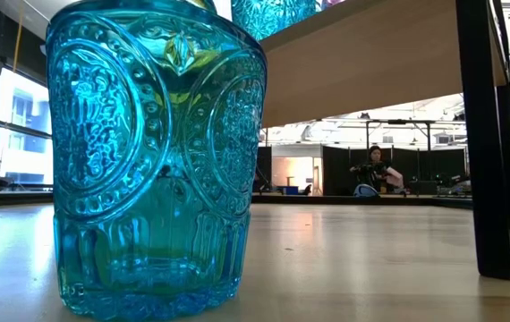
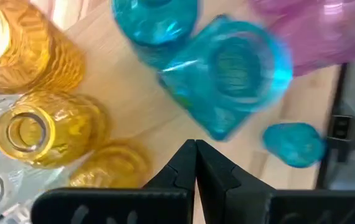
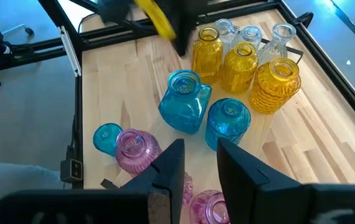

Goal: Sort vases onto shelf
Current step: Put the left blue flower vase on the shelf aligned with the other blue flower vase

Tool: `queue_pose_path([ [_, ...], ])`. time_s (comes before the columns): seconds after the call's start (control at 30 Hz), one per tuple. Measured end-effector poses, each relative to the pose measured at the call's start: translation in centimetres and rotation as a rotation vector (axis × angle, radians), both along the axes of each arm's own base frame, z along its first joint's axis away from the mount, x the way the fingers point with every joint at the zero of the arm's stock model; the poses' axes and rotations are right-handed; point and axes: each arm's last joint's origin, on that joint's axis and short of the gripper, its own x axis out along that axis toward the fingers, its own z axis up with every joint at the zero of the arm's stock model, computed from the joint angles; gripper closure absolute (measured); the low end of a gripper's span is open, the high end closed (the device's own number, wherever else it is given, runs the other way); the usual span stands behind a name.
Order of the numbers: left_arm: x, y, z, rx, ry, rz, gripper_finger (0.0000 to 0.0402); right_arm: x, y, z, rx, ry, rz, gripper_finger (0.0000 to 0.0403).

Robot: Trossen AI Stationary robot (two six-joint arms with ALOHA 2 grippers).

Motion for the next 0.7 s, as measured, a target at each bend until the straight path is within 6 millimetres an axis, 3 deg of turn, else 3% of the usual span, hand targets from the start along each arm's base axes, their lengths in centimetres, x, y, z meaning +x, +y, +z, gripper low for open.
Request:
queue_pose_path([
  [0.13,-1.6,-1.2,1.6,-0.032,-0.048,0.011,0.0401,0.0,0.0,0.0,-0.004,-0.003,-0.004,0.0327],
  [0.4,-2.3,-4.6,1.3,0.098,-0.149,0.259,0.0401,-0.1,-0.3,-0.1,-0.023,-0.022,-0.088,0.0327],
  [0.5,-2.6,-5.7,1.2,0.148,-0.184,0.275,0.0401,-0.3,-0.4,-0.2,-0.024,-0.003,-0.103,0.0327],
  [0.6,-3.7,-5.7,2.1,0.151,-0.211,0.257,0.0401,-0.4,-0.3,-0.3,-0.028,0.0,-0.098,0.0327],
  [0.7,-6.0,-4.6,3.3,0.139,-0.233,0.288,0.0401,-0.8,0.2,-0.2,-0.046,-0.01,-0.086,0.0327],
])
